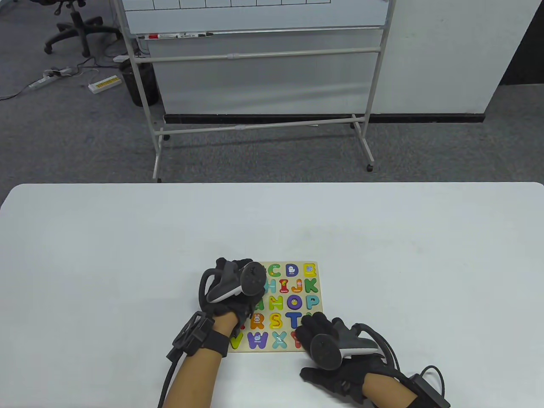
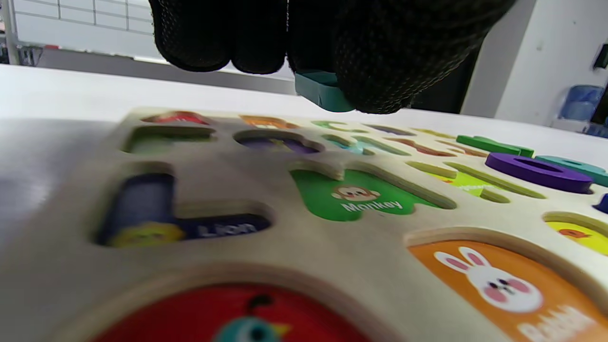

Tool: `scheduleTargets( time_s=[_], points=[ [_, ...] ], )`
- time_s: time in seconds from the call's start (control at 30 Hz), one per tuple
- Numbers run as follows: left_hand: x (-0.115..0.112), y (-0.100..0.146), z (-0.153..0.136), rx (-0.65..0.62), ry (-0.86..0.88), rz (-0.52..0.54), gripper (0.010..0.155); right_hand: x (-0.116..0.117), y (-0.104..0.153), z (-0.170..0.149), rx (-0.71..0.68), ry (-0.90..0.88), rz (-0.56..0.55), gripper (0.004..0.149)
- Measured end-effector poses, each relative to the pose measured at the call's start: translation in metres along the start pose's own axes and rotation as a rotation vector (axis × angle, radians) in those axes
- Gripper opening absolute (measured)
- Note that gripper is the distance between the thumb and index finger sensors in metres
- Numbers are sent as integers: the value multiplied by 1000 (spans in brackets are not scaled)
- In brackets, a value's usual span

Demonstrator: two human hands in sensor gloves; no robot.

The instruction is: Hold alphabet puzzle board and insert letter blocks into matching slots

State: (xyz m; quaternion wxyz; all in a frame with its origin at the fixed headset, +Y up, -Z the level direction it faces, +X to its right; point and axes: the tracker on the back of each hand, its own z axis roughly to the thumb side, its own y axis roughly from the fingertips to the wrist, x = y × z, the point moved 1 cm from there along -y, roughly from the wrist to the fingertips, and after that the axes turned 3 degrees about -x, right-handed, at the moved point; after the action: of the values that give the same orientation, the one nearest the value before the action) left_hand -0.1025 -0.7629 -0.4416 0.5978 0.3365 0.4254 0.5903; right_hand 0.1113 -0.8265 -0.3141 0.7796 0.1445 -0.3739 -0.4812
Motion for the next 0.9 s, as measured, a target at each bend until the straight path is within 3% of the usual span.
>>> scheduleTargets(
  time_s=[0.27, 0.9],
  points=[
    [-6, -13, 14, 7, -40, -35, 57, 0, 0, 0, 7, -9, -4, 90],
    [-9, -18, 10, 41, 27, -75, 51, -1, -1, 0, 6, -12, -3, 90]
  ],
)
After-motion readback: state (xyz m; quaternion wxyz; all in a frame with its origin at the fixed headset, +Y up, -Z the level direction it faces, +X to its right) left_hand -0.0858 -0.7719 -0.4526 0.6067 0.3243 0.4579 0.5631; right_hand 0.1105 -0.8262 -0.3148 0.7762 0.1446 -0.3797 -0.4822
